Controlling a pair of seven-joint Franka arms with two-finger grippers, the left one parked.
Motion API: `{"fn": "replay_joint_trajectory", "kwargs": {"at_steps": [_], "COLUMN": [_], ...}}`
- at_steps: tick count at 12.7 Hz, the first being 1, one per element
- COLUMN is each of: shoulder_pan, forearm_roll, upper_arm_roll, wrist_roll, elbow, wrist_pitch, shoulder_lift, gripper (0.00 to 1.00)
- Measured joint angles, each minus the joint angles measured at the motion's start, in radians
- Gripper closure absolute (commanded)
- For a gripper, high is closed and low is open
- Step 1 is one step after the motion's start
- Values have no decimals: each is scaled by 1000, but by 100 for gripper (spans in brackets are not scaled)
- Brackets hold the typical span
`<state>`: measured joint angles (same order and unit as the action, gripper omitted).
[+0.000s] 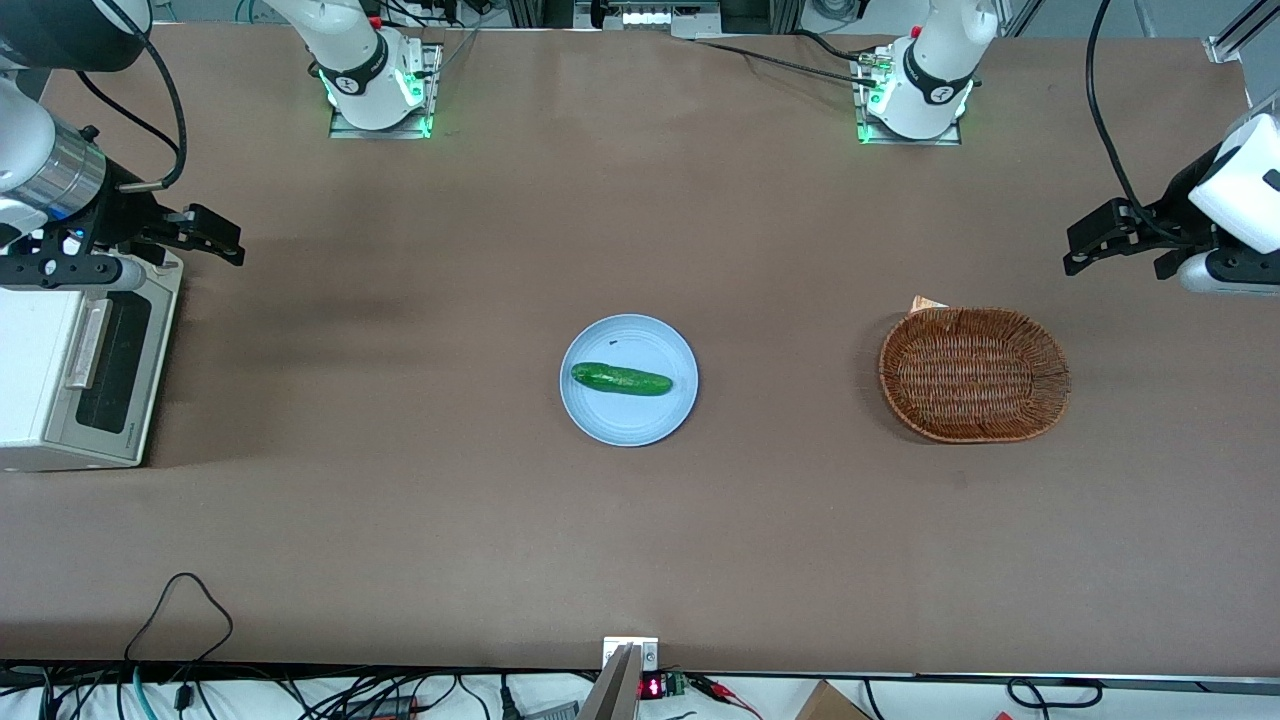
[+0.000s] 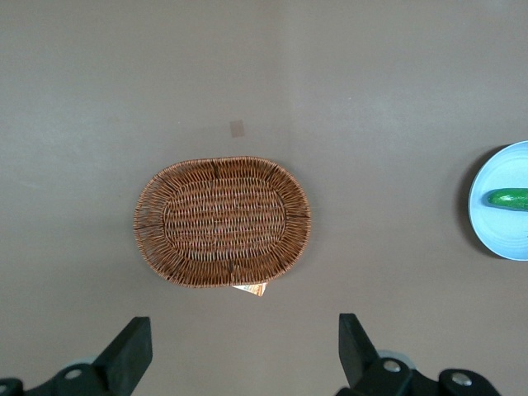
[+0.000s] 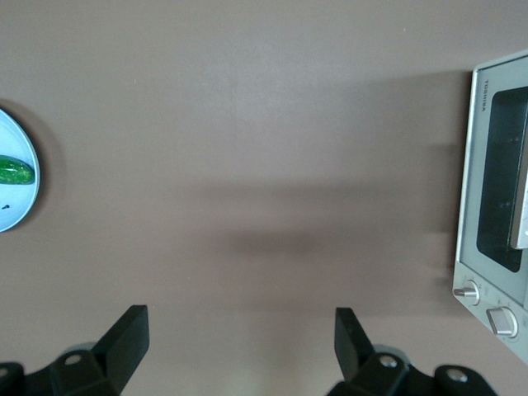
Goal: Open oven door with right arm only
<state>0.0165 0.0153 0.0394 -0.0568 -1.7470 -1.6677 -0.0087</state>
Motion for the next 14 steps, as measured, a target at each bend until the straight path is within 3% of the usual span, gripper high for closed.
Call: {"fn": "replay_joint_trajectory", "kwargs": {"at_steps": [7, 8, 9, 10, 11, 14], "shoulder_pan": [-3, -3, -3, -3, -2, -1], "forearm_roll": [0, 0, 0, 0, 0, 0], "upper_arm_roll": [-9, -8, -8, -8, -8, -5], "wrist_roll": [62, 63, 64, 67, 70, 71], "elbow": [0, 0, 0, 0, 0, 0], "wrist_pitch": [15, 24, 28, 30, 31, 31], "shoulder_lift": [0, 0, 0, 0, 0, 2], "gripper": [3, 26, 65, 94, 99, 100]}}
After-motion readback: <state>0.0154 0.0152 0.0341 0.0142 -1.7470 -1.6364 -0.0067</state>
